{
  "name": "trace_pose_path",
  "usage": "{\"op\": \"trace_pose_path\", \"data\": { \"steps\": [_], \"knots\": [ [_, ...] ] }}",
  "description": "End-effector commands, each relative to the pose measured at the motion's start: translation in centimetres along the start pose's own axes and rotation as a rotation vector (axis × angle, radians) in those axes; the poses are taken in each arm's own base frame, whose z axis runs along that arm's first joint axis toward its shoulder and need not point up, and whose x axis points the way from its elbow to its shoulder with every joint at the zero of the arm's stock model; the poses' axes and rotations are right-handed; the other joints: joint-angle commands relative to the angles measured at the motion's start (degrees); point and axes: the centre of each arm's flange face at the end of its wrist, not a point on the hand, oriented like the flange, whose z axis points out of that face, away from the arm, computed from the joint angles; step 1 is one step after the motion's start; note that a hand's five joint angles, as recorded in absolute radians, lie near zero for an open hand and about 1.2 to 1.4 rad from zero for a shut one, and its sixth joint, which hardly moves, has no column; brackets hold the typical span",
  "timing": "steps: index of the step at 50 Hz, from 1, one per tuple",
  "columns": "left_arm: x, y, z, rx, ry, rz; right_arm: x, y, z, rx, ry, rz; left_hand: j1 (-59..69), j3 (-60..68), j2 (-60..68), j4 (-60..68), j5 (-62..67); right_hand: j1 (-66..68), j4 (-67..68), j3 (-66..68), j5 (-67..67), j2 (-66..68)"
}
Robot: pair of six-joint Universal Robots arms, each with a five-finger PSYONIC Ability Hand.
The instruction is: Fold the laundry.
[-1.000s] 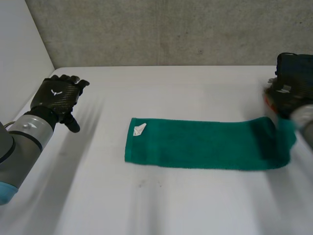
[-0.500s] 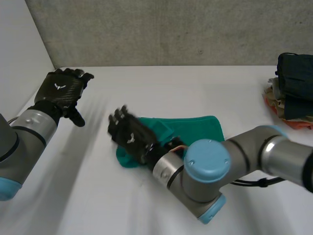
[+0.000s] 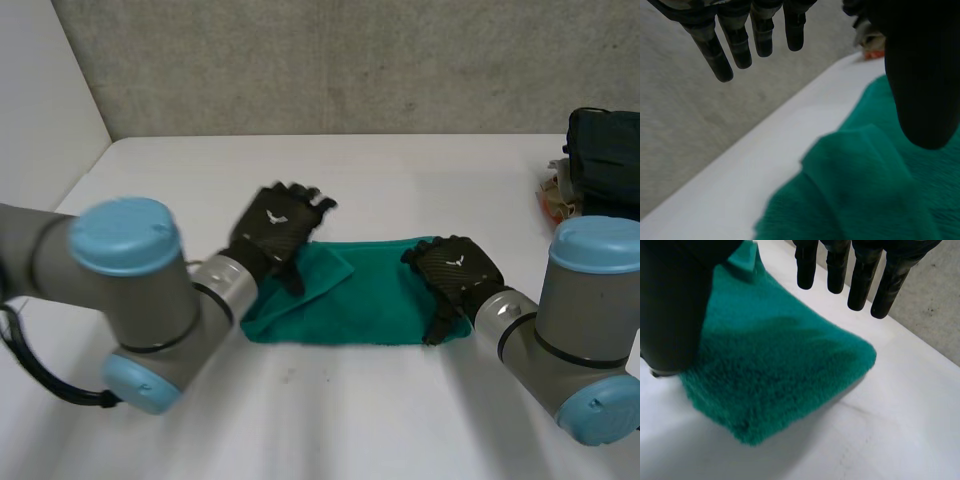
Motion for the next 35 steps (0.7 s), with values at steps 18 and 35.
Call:
{"op": "trace_pose_path", "data": {
  "steps": [18, 35],
  "knots": [
    [-7.8, 5.8, 5.8, -0.143, -0.380, 0.165, -0.5, 2.0, 0.0, -0.041, 0.039, -0.120, 3.2, 1.7, 2.1, 2.3, 1.5, 17.4, 15.5, 15.5, 15.2, 16.1],
    [-3.6, 2.3, 2.0, -0.088, -0.242, 0.108, 0.3, 2.0, 0.2, -0.016, 0.072, -0.171, 2.0, 0.5, 0.9, 1.2, 0.3, 68.2, 66.3, 66.3, 66.0, 66.9]
  ]
}}
